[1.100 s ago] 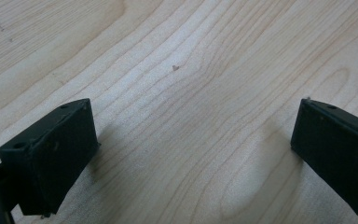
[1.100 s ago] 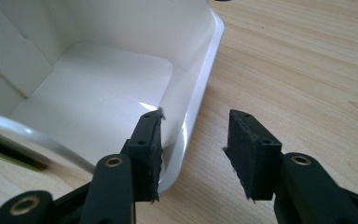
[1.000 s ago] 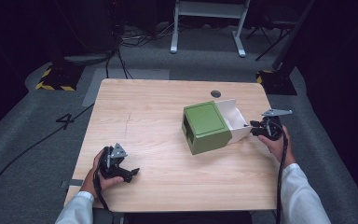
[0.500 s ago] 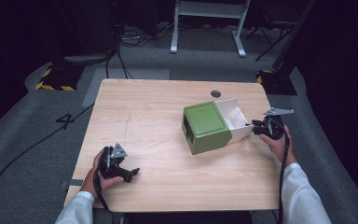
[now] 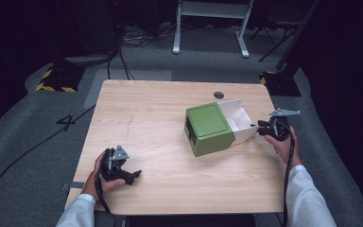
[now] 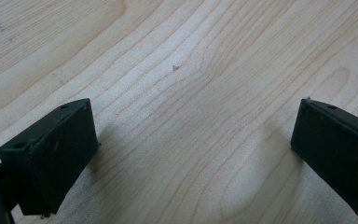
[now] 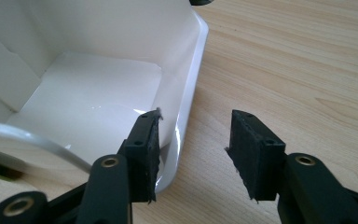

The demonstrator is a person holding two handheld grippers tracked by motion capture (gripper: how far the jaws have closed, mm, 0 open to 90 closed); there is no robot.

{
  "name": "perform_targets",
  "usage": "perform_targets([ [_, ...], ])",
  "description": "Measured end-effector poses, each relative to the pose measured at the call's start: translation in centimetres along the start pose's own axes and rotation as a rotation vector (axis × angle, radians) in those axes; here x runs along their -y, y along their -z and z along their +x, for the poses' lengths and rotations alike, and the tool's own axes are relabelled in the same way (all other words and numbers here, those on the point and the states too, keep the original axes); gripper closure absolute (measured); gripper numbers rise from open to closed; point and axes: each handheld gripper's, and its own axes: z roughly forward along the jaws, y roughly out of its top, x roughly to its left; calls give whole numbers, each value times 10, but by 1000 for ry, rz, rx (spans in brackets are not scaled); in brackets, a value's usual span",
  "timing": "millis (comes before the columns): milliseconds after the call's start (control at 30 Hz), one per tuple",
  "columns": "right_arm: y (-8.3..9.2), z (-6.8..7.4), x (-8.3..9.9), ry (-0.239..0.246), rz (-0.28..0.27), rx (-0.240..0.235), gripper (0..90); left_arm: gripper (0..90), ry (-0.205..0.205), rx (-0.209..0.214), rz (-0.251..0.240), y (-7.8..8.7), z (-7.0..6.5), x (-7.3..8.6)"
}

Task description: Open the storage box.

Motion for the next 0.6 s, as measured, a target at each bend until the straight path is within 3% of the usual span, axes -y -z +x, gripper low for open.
perform_targets([
  [200,6,1,-3,9,-22,25,477,4,0,0,0,0,0,0],
  [300,17,1,-7,0,-67,28,458,4,0,0,0,0,0,0],
  [500,29,4,-12,26,-86,59,427,5,3,-3,0,0,0,0],
  [600,43,3,-13,36,-101,79,404,5,3,-3,1,0,0,0],
])
